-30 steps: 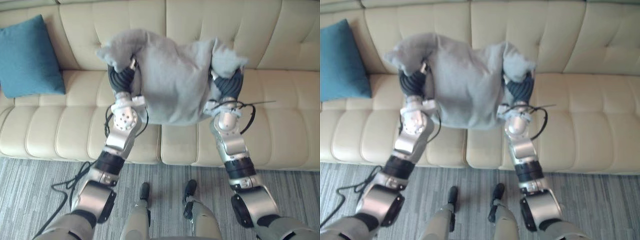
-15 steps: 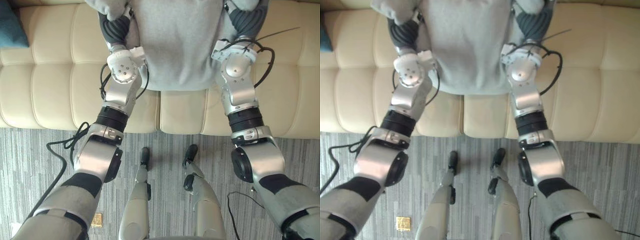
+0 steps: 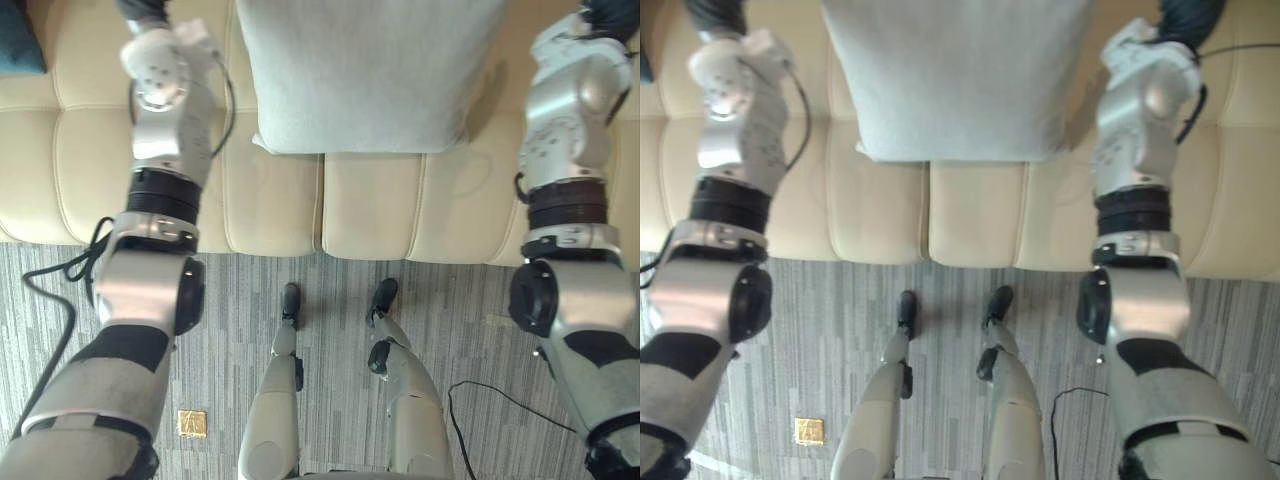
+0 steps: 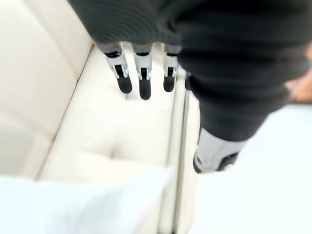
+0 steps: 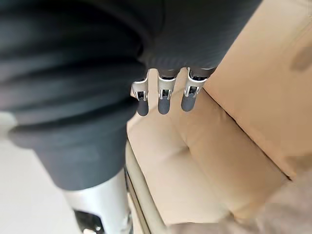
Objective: Pick up cushions and gather them together orderly.
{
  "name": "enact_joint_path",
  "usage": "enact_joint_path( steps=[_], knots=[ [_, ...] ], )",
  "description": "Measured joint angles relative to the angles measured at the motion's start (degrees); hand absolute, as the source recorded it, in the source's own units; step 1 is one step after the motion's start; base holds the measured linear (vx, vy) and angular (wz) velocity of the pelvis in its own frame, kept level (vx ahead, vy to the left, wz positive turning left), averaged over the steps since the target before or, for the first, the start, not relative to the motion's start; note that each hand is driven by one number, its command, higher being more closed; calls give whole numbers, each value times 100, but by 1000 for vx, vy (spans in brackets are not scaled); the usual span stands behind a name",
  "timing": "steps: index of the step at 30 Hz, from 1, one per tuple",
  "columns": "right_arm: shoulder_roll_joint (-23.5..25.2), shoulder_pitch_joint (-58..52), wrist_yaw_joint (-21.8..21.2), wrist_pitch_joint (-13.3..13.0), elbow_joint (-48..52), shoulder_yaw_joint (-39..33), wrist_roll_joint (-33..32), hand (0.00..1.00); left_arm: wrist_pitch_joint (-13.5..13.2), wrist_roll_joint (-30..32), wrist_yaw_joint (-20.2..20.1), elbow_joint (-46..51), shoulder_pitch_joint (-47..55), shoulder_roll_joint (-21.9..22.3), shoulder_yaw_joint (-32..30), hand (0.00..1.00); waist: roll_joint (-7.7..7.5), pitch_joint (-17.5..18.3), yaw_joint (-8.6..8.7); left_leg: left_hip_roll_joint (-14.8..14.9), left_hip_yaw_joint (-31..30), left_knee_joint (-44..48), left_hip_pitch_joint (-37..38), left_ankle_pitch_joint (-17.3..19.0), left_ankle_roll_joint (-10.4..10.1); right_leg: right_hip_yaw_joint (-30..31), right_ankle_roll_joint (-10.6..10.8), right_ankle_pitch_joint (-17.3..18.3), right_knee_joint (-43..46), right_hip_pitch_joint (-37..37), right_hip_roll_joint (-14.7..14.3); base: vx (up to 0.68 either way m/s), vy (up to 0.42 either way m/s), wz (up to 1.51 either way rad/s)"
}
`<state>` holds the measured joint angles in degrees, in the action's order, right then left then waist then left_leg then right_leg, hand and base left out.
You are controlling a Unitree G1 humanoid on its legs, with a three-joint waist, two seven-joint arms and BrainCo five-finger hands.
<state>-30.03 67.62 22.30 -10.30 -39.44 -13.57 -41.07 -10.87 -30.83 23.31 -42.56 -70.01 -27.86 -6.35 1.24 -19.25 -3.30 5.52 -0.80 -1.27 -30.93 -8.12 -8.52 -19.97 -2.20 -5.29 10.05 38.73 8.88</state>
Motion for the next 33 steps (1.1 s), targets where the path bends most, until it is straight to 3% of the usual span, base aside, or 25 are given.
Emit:
enact_joint_path(
  steps=[6, 8, 12, 15, 21, 24, 29, 33],
  knots=[
    [-152, -1922, -276, -20, 864, -394, -46, 0, -35, -71, -139, 944, 1981, -17, -411, 0, -2, 0, 24, -14, 38, -85, 423, 4, 2, 58, 81, 61, -25, -394, -1, 36, -18, -2],
    [7, -3150, -450, -69, 1464, -454, 14, 0, -82, -5, -284, 1439, 3197, 383, -402, 0, -8, 5, 49, -17, 30, -103, 622, 32, 38, 60, 131, 108, -22, -604, -4, 17, -19, 5],
    [881, -4897, -795, -105, 2229, -461, 456, 0, -115, 339, -518, 1752, 4967, 1362, -258, 0, -70, 56, 70, -24, 95, -98, 1019, 189, 139, 139, 172, 259, 94, -919, -9, 37, -2, -3],
    [1878, -6142, -1120, -100, 2191, -287, 1082, 0, 3, 834, -803, 1498, 6278, 2136, -41, 0, -133, 147, 47, -37, 240, -38, 1379, 366, 201, 236, 251, 370, 110, -1224, -25, 13, 0, -20],
    [2827, -7235, -1488, 85, 525, 121, 2189, 0, 218, 1412, -1328, -307, 7162, 2777, -329, 0, -168, 932, 44, 73, 572, 220, 2079, 782, 240, 480, 289, 388, -203, -1994, -214, 53, -8, -29],
    [2969, -7401, -1514, 205, -266, 132, 2710, 0, 356, 1690, -1458, -985, 7294, 2931, -514, 0, -177, 1289, 52, 108, 717, 294, 2363, 973, 230, 584, 302, 380, -404, -2333, -294, 47, 22, -31],
    [3004, -7477, -1554, 403, -854, -37, 3301, 0, 489, 2353, -1580, -1354, 7295, 2936, -632, 0, -191, 1548, 52, 109, 931, 337, 2864, 1133, 228, 771, 413, 308, -600, -2846, -323, 55, 43, -18],
    [3005, -7490, -1550, 476, -1101, -105, 3507, 0, 509, 2517, -1611, -1449, 7298, 2924, -713, 0, -225, 1703, 47, 115, 1171, 343, 3154, 1262, 226, 977, 469, 227, -801, -3098, -362, 58, 64, -35]
  ],
)
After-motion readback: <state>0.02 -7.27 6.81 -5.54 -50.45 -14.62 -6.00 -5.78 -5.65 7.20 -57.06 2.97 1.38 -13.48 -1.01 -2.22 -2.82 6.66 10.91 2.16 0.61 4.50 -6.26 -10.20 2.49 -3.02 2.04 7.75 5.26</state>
